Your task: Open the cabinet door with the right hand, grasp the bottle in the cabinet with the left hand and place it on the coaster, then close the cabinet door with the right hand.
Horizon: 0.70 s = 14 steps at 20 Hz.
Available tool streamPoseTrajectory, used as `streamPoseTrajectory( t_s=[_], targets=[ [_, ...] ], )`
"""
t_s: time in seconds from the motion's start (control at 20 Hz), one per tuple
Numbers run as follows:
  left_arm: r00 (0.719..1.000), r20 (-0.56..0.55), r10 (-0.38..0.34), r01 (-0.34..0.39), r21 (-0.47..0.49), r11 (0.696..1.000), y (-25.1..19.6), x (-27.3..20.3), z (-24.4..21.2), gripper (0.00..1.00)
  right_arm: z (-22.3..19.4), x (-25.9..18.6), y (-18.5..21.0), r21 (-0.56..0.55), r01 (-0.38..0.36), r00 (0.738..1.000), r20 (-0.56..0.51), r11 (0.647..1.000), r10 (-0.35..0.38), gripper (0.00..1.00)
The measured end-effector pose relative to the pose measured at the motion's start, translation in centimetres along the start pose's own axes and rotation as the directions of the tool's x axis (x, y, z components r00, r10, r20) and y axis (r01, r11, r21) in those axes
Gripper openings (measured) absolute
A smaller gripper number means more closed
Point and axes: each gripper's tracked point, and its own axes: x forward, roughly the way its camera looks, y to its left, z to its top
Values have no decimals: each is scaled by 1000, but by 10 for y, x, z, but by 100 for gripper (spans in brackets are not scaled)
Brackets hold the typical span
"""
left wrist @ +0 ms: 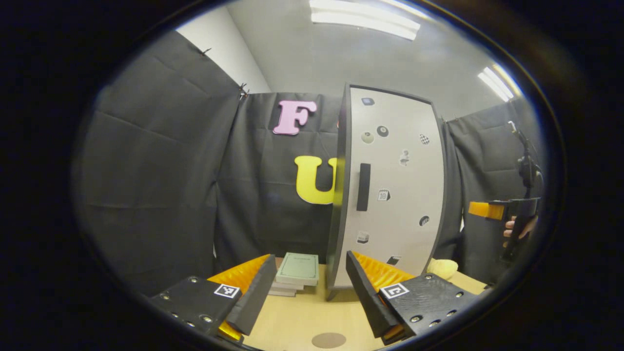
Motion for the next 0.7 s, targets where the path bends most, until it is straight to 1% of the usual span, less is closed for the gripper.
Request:
streamPoseTrajectory(
  t_s=[0.05, 0.1, 0.15, 0.25, 0.35, 0.4, 0.55, 0.65, 0.7],
  targets=[
    [1000, -12, 10, -10, 1, 1000, 4, -3, -7, 87, 5, 4, 7, -4, -14, 1000, 4, 1000, 14, 95],
    [1000, -23, 20, -20, 6, 1000, 8, -5, -11, 89, 8, 8, 13, -8, -27, 1000, 5, 1000, 27, 97],
    [999, -33, 30, -30, 13, 999, 12, -7, -15, 89, 11, 12, 19, -9, -42, 999, 4, 999, 42, 94],
    [998, -48, 48, -47, 22, 999, 19, -15, -21, 89, 21, 20, 38, 1, -83, 997, 5, 997, 83, 97],
    [996, -60, 59, -58, 10, 998, 23, -21, -25, 88, 32, 27, 55, 1, -119, 993, 17, 993, 119, 96],
    [996, -68, 65, -65, 1, 998, 26, -23, -30, 86, 39, 31, 63, -2, -132, 991, 24, 991, 132, 96],
    [991, -93, 100, -102, -23, 994, 37, -30, -41, 89, 53, 47, 95, 11, -185, 982, 31, 983, 185, 99],
    [988, -100, 118, -122, -35, 992, 44, -36, -45, 89, 63, 58, 112, -3, -200, 979, 30, 980, 200, 96],
    [987, -101, 128, -133, -38, 990, 47, -38, -47, 86, 66, 64, 121, -9, -206, 978, 27, 979, 206, 94]
  ],
)
